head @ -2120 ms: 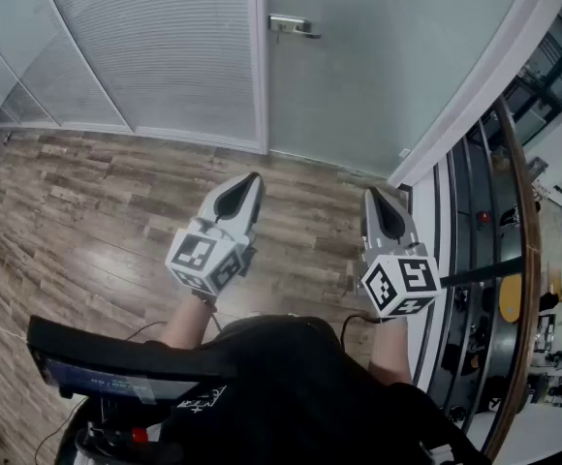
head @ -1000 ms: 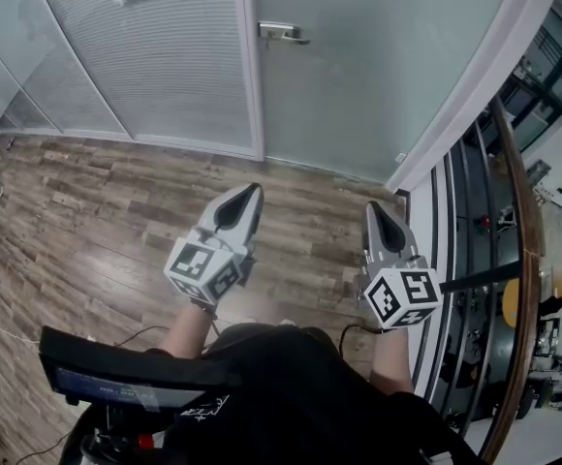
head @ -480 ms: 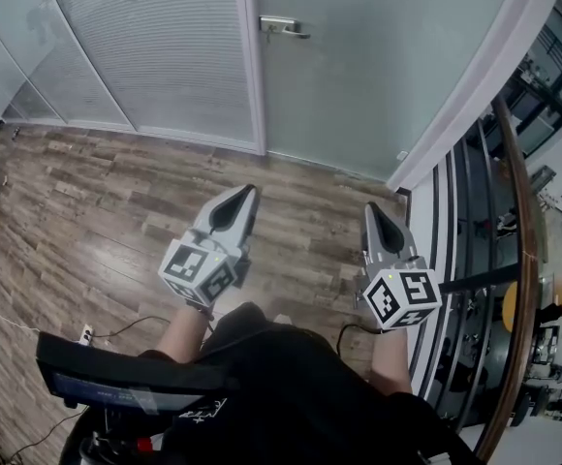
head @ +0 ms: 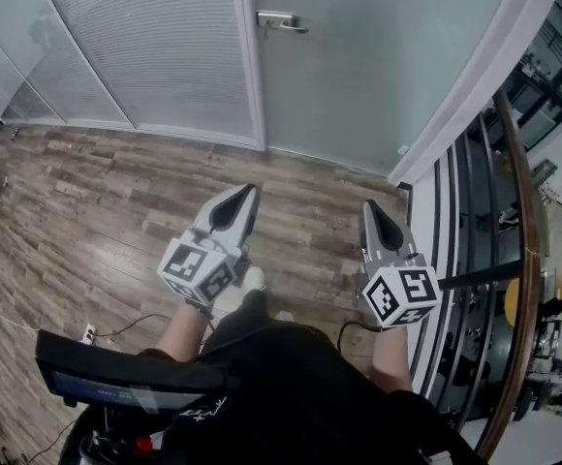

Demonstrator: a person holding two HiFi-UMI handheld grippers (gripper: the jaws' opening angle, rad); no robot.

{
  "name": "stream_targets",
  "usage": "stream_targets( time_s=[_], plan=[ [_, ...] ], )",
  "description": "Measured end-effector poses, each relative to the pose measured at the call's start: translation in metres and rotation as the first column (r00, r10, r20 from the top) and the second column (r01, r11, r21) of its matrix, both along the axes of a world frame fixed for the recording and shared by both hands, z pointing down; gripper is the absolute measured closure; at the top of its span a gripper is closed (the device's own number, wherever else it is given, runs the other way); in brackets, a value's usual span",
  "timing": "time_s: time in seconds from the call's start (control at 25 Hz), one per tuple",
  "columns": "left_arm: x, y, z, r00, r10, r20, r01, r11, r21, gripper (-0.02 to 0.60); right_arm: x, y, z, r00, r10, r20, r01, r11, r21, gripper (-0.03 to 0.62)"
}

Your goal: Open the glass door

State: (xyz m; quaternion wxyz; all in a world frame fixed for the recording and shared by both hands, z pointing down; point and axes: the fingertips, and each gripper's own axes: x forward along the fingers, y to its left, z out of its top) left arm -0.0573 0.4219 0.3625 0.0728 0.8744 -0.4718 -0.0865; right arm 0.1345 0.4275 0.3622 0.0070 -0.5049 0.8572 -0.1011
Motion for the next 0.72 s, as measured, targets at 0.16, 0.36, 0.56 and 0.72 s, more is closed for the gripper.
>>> stream_targets(
  time_s=[0.16,0.36,0.56,0.72],
  plan=[
    [-0.001,-0.011,0.003,1.0,0.013,-0.013,-0.013,1.0,0.001,0.58,-0.003,-0.008,0.001,1.0,0.007,-0.009,-0.007,1.0,0.0,0.592],
    [-0.007,-0.036,0.002,1.0,0.022,-0.006,-0.022,1.0,0.007,0.581,-0.01,-0.029,0.0,0.999,0.018,-0.033,-0.018,1.0,-0.004,0.592],
    [-0.019,-0.067,0.005,1.0,0.018,0.002,-0.018,1.0,0.008,0.581,-0.021,-0.053,0.0,0.998,0.031,-0.051,-0.032,0.999,-0.004,0.592],
    [-0.025,-0.094,0.004,1.0,0.024,0.008,-0.024,1.0,0.008,0.581,-0.026,-0.076,-0.002,0.997,0.056,-0.05,-0.056,0.998,-0.003,0.592]
  ],
)
